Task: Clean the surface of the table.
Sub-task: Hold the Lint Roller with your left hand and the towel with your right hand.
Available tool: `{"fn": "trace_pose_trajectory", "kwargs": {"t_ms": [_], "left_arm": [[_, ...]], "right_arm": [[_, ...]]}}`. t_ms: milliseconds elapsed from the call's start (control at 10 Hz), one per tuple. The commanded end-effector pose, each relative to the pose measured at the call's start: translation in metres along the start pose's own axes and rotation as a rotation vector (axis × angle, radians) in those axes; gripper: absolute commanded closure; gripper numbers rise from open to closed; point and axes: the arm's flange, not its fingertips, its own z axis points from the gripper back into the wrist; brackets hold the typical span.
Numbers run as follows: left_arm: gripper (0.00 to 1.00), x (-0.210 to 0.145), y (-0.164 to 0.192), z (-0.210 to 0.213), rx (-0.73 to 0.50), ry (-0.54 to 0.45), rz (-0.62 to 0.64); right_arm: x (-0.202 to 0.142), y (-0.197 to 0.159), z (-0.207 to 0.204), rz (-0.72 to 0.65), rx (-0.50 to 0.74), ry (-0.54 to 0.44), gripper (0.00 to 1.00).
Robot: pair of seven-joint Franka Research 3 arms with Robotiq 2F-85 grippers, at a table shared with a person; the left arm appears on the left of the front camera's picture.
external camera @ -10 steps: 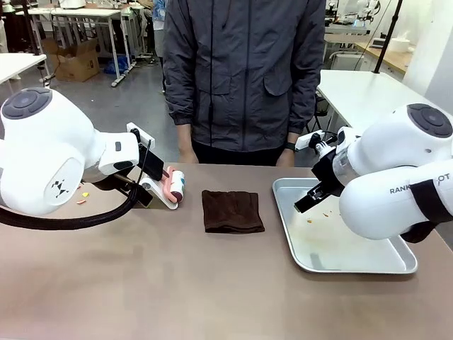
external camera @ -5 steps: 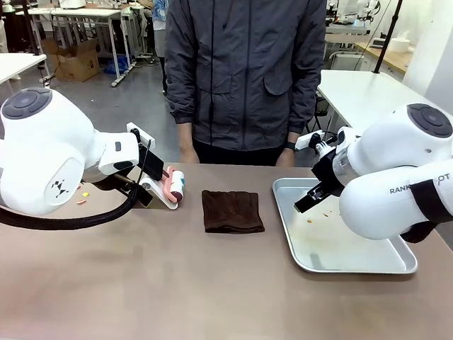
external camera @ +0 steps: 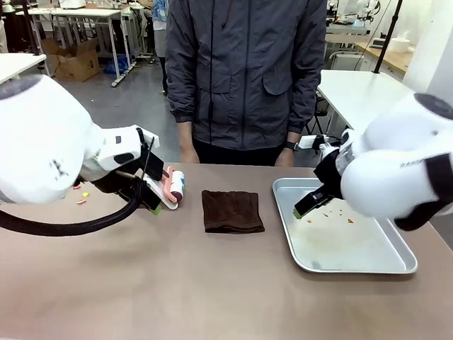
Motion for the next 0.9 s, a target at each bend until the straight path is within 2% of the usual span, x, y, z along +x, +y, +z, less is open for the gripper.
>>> {"fn": "trace_pose_trajectory", "kwargs": {"t_ms": [0, 100, 200, 400, 600, 800], "left_arm": [[0.0, -0.013, 0.027, 0.049, -0.126, 0.031, 0.149], [0.0, -0.021, 0.036, 0.068, -0.203, -0.015, 0.198], [0.0, -0.034, 0.047, 0.087, -0.298, -0.058, 0.17], [0.0, -0.07, 0.101, 0.123, -0.422, -0.185, 0.242], [0.0, -0.116, 0.161, 0.139, -0.53, -0.324, 0.359], [0.0, -0.168, 0.214, 0.142, -0.591, -0.455, 0.471]], "right_arm": [[-0.004, -0.018, 0.044, -0.135, 0.209, 0.06, 0.0], [-0.012, -0.028, 0.057, -0.162, 0.349, 0.09, 0.0], [-0.026, -0.042, 0.072, -0.151, 0.473, 0.083, 0.0], [-0.07, -0.077, 0.099, -0.202, 0.621, -0.03, 0.0], [-0.124, -0.104, 0.116, -0.29, 0.704, -0.175, 0.0], [-0.168, -0.136, 0.118, -0.441, 0.735, -0.283, 0.0]]}}
